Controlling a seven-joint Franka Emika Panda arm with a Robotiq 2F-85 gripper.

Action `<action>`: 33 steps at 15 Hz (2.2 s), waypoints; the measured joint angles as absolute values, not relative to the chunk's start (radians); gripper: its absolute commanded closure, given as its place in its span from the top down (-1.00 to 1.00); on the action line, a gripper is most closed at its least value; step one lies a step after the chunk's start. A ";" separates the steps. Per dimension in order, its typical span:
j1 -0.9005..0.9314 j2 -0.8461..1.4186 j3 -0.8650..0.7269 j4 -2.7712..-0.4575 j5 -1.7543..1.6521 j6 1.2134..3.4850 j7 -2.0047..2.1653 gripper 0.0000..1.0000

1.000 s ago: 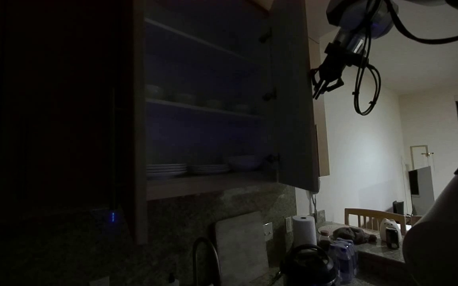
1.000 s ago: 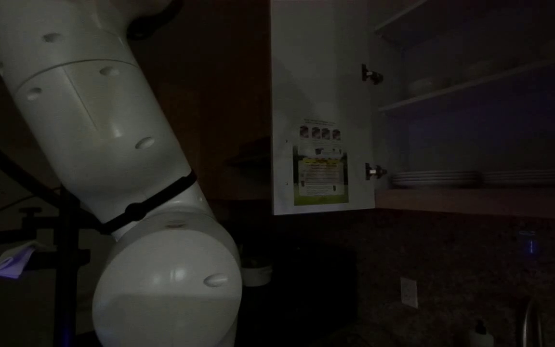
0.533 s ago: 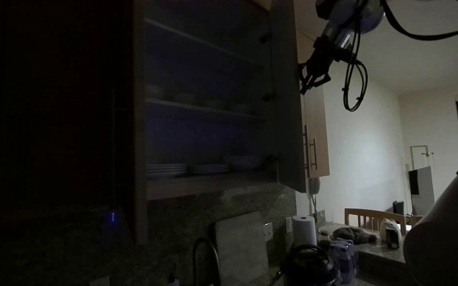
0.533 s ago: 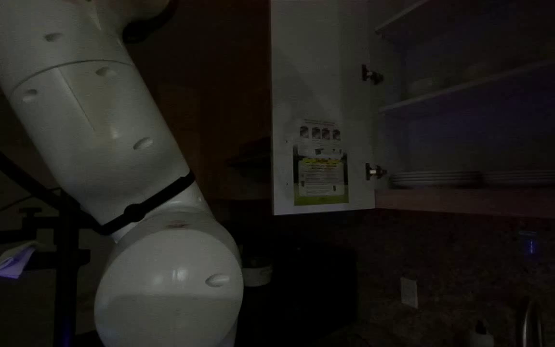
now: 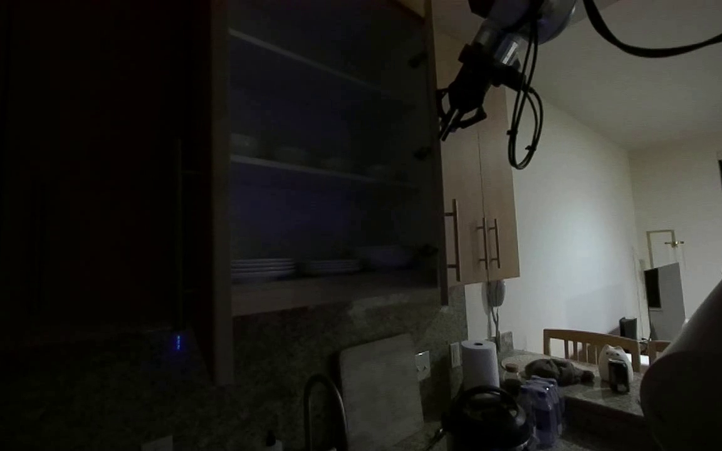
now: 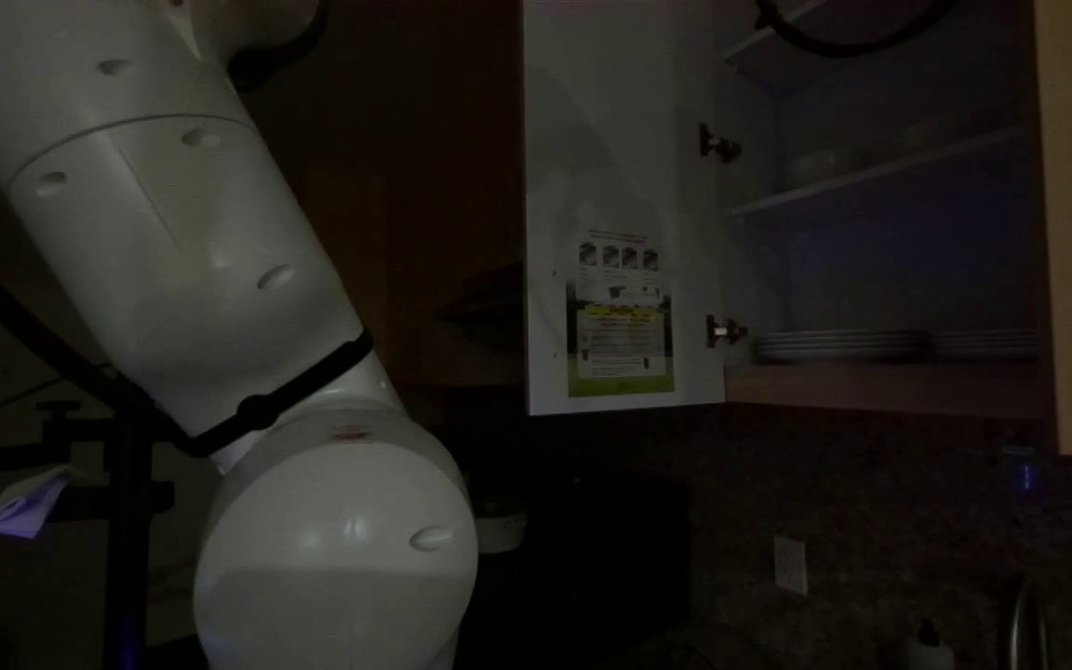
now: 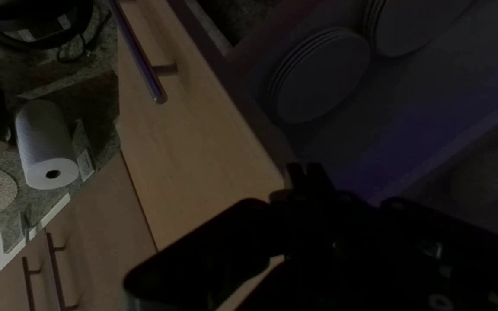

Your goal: Close the right cabinet door

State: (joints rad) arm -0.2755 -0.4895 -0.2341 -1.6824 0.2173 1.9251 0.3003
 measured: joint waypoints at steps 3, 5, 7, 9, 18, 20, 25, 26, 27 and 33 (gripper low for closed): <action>-0.274 -0.439 -0.190 -1.662 0.201 1.964 0.400 -0.84; -0.273 -0.413 -0.162 -1.647 0.185 1.985 0.472 -0.85; -0.274 -0.395 -0.139 -1.636 0.163 2.002 0.537 -0.85; -0.273 -0.382 -0.127 -1.624 0.150 2.005 0.574 -0.84; -0.272 -0.406 -0.165 -1.620 0.160 2.053 0.592 -0.84; -0.274 -0.431 -0.197 -1.631 0.161 2.072 0.591 -0.84; -0.276 -0.441 -0.249 -1.638 0.161 2.073 0.591 -0.84; -0.276 -0.433 -0.252 -1.637 0.161 2.070 0.591 -0.83; -0.275 -0.421 -0.252 -1.633 0.161 2.064 0.591 -0.83; -0.267 -0.296 -0.234 -1.540 0.157 1.992 0.591 -0.84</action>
State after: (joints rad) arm -0.2674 -0.2963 -0.2337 -1.5402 0.1571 1.9923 0.5911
